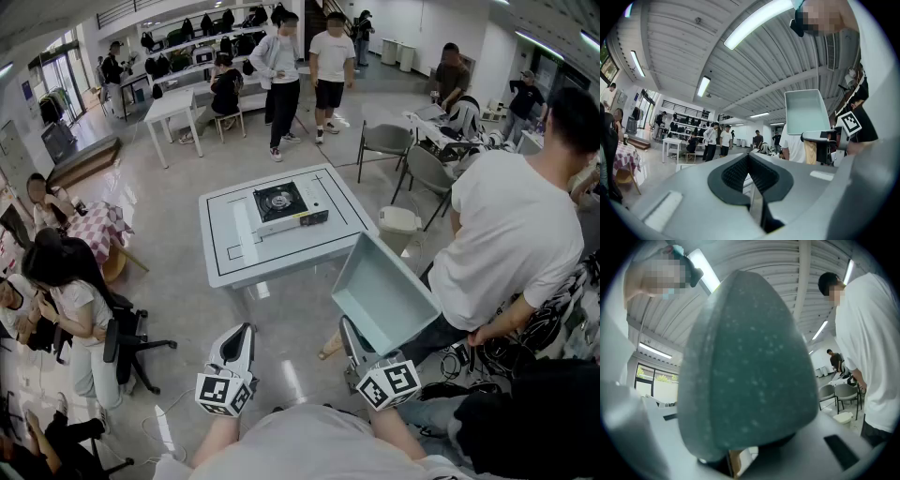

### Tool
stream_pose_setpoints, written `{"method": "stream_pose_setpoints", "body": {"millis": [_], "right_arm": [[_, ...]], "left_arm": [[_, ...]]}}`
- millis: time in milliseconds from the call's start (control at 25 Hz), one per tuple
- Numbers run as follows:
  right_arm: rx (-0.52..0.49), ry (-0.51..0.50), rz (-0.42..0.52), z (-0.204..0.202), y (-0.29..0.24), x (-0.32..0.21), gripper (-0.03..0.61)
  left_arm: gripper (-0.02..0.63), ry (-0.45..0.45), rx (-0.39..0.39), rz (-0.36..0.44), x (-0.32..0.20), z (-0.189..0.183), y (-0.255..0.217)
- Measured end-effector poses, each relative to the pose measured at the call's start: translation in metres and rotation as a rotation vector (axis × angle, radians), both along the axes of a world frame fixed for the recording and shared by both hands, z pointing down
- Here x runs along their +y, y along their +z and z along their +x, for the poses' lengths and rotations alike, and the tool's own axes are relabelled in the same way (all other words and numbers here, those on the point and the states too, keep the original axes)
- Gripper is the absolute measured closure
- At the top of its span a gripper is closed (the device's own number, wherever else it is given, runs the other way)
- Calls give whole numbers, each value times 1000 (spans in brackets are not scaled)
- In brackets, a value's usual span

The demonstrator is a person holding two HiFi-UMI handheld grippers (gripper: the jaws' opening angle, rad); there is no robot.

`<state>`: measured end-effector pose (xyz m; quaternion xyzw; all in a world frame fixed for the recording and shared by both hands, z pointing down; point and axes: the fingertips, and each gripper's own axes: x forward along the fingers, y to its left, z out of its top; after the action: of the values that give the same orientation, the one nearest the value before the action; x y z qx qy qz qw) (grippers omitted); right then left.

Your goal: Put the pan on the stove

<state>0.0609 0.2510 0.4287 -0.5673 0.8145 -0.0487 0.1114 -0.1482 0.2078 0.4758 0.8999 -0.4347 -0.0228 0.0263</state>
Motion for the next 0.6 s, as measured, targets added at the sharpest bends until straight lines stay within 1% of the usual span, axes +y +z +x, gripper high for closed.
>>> {"method": "stream_pose_setpoints", "body": {"millis": [320,600], "right_arm": [[1,4,-13,3,-2,0,459],[4,30,-28,11,4,-5,459]], "left_arm": [[604,-5,-4,-3,1,2,-3],[604,-12,-10,-4,-2,7,-1]]}}
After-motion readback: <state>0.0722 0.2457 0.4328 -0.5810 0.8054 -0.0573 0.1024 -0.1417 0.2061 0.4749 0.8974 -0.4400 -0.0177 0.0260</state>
